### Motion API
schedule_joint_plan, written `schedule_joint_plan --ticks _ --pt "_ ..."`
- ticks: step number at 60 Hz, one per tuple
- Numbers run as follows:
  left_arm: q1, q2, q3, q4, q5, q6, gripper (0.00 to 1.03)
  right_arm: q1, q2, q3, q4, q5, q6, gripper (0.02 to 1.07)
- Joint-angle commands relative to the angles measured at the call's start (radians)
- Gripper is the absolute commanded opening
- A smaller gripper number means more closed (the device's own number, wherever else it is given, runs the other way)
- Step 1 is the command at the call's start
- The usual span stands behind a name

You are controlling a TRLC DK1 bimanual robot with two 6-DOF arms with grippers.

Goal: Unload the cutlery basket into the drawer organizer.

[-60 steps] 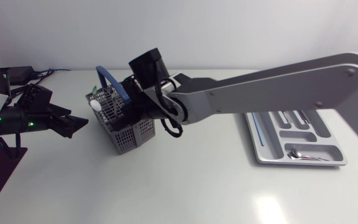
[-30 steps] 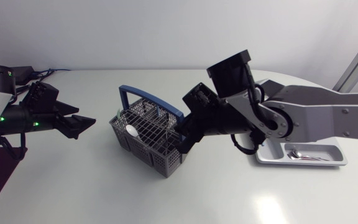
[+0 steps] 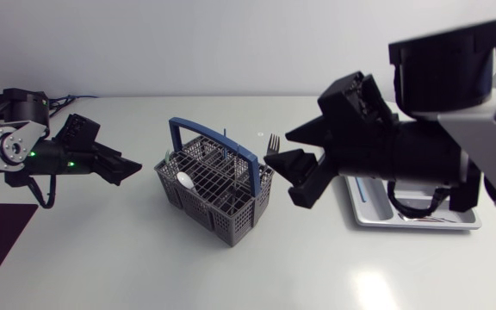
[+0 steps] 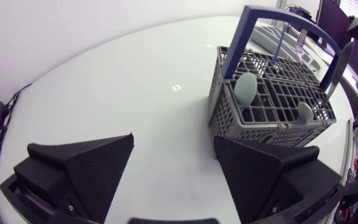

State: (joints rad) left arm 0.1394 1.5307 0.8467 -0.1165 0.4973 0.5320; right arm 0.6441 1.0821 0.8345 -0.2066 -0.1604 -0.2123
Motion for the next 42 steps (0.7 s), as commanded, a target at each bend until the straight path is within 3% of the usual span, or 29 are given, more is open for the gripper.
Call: schedule_joint_plan --ticks 1,4,6,12,42 --pt "-0.009 0.08 0.055 0.025 0.01 -0.001 0.76 -0.032 -0.008 -0.104 -0.004 -0.004 -0.022 0.4" --pt "-0.017 0.108 0.072 0.028 0.01 -0.001 0.69 -0.052 -0.016 -0.138 0.018 -0.025 -0.022 0.24" --pt "-0.023 0.131 0.089 0.028 0.014 -0.001 0.6 -0.07 -0.016 -0.158 0.027 -0.051 -0.022 0.22" --pt "-0.049 0.177 0.114 0.034 0.038 0.0 0.51 -0.089 0.027 -0.204 0.088 -0.074 -0.015 0.19" --pt "-0.204 0.167 0.078 0.012 0.038 0.003 0.49 -0.05 0.42 -0.167 0.377 -0.1 0.048 0.18"
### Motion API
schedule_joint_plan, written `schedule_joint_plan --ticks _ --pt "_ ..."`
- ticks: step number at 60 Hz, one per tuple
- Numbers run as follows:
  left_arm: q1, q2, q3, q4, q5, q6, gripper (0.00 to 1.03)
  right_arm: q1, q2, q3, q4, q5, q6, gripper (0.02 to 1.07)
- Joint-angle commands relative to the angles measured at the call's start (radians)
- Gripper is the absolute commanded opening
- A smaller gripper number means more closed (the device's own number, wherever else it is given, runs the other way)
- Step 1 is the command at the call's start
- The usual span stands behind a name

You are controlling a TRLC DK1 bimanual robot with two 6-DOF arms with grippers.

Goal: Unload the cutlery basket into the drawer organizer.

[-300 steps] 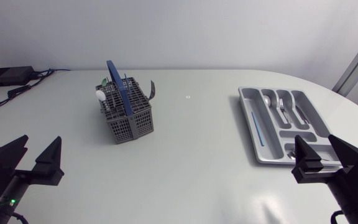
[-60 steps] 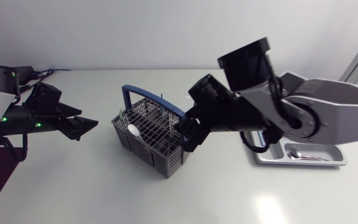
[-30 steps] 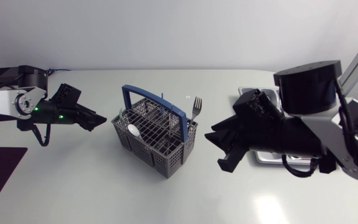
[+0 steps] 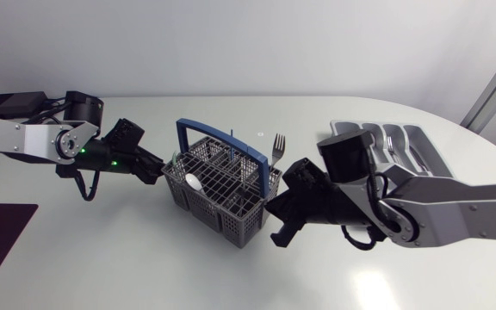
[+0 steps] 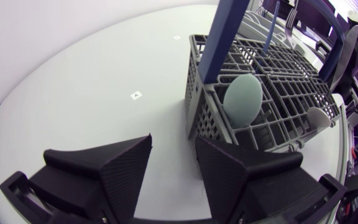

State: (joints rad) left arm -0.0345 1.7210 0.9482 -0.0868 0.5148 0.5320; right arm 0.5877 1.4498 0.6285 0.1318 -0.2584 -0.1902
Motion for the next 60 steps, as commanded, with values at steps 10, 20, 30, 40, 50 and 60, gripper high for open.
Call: schedule_joint_plan --ticks 10,20,30,40,50,60 --pt "-0.077 -0.078 -0.063 -0.042 0.021 0.011 0.49 -0.055 0.093 0.103 0.04 -0.004 0.012 0.18" --pt "-0.123 -0.121 -0.095 -0.068 0.019 0.023 0.49 -0.154 0.133 0.18 0.032 -0.031 -0.011 0.18" --pt "-0.171 -0.124 -0.111 -0.068 -0.001 0.025 0.5 -0.209 0.161 0.231 0.015 -0.042 -0.028 0.18" --pt "-0.185 -0.12 -0.109 -0.054 -0.029 0.023 0.5 -0.224 0.155 0.185 0.014 -0.064 -0.045 0.18" --pt "-0.137 -0.113 -0.103 -0.039 -0.029 0.026 0.5 -0.186 0.116 0.122 0.017 -0.061 -0.038 0.18" --pt "-0.12 -0.121 -0.112 -0.039 -0.029 0.034 0.5 -0.131 0.049 0.077 0.006 -0.038 -0.018 0.18"
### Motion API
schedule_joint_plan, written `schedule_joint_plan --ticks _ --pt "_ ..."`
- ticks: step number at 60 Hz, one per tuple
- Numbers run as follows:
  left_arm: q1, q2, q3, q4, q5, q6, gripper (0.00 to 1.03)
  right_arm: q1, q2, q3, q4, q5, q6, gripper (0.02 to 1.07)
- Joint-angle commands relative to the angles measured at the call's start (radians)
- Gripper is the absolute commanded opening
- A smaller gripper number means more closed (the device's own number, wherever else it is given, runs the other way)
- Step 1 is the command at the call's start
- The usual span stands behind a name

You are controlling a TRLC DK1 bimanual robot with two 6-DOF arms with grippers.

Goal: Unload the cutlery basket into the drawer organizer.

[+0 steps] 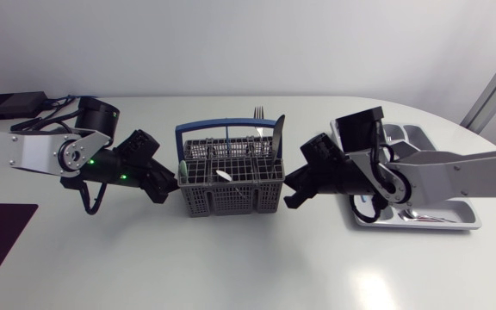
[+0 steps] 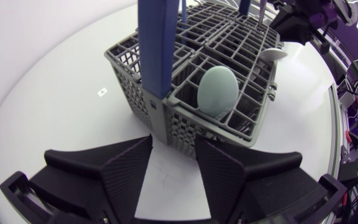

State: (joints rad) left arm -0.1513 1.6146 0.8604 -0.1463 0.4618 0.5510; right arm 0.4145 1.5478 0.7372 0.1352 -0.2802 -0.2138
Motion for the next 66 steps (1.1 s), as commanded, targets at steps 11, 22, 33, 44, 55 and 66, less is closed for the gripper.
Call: schedule_joint_plan --ticks 11,22,33,44,55,66 --pt "0.002 -0.025 -0.034 0.021 0.023 0.02 0.5 0.053 -0.077 -0.041 -0.006 0.019 0.013 0.18" --pt "0.071 -0.117 -0.069 0.017 0.023 0.061 0.61 0.018 -0.144 -0.041 -0.054 0.05 0.005 0.43" --pt "0.131 -0.249 -0.063 -0.049 0.023 0.106 0.68 0.009 -0.252 -0.055 -0.146 0.052 0.004 0.75" --pt "0.091 -0.377 -0.083 -0.078 0.023 0.121 0.69 0.035 -0.354 -0.071 -0.209 0.064 0.022 0.75" --pt "0.006 -0.438 -0.058 -0.18 0.0 0.101 0.69 0.112 -0.42 -0.056 -0.272 0.116 0.057 0.75" --pt "-0.044 -0.49 -0.061 -0.211 -0.031 0.09 0.69 0.234 -0.423 0.005 -0.339 0.182 0.117 0.75"
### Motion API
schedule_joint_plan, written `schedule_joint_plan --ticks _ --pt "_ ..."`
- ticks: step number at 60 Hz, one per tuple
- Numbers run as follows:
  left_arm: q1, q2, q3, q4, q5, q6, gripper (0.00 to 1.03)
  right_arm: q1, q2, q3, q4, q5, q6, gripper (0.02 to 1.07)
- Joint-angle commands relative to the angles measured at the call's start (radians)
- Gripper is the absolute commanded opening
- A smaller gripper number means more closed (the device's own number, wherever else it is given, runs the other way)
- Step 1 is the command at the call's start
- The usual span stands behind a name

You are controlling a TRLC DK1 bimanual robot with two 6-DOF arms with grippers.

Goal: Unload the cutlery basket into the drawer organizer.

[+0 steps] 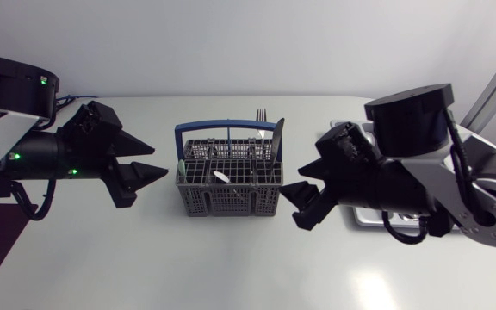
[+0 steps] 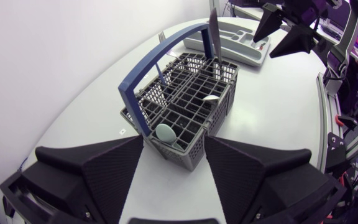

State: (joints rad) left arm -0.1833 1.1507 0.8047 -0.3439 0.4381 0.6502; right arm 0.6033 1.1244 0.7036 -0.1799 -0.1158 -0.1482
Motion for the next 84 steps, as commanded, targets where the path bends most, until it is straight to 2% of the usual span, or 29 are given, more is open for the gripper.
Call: schedule_joint_plan --ticks 1,11,21,34,49,52,56,60,84 --pt "-0.012 -0.031 -0.01 -0.014 -0.009 -0.009 0.69 0.058 0.005 0.048 -0.032 0.021 0.059 0.75" --pt "0.019 -0.037 -0.055 0.013 -0.009 0.008 0.69 0.153 0.097 0.152 -0.07 0.062 0.107 0.75" --pt "0.07 -0.032 -0.131 0.095 0.004 0.025 0.69 0.211 0.242 0.303 -0.099 0.067 0.19 0.75" --pt "0.134 0.03 -0.183 0.197 0.076 0.039 0.69 0.251 0.417 0.473 -0.128 0.071 0.262 0.75" --pt "0.142 0.087 -0.22 0.296 0.102 0.035 0.69 0.262 0.574 0.639 -0.153 0.079 0.34 0.74" --pt "0.145 0.095 -0.223 0.315 0.106 0.034 0.69 0.268 0.603 0.666 -0.153 0.105 0.352 0.74" --pt "0.154 0.107 -0.226 0.335 0.119 0.032 0.69 0.27 0.637 0.692 -0.147 0.107 0.371 0.66" --pt "0.163 0.122 -0.226 0.347 0.128 0.032 0.69 0.273 0.669 0.715 -0.145 0.108 0.384 0.62" --pt "0.186 0.219 -0.252 0.5 0.189 0.016 0.69 0.297 0.759 0.746 -0.084 0.159 0.437 0.61"
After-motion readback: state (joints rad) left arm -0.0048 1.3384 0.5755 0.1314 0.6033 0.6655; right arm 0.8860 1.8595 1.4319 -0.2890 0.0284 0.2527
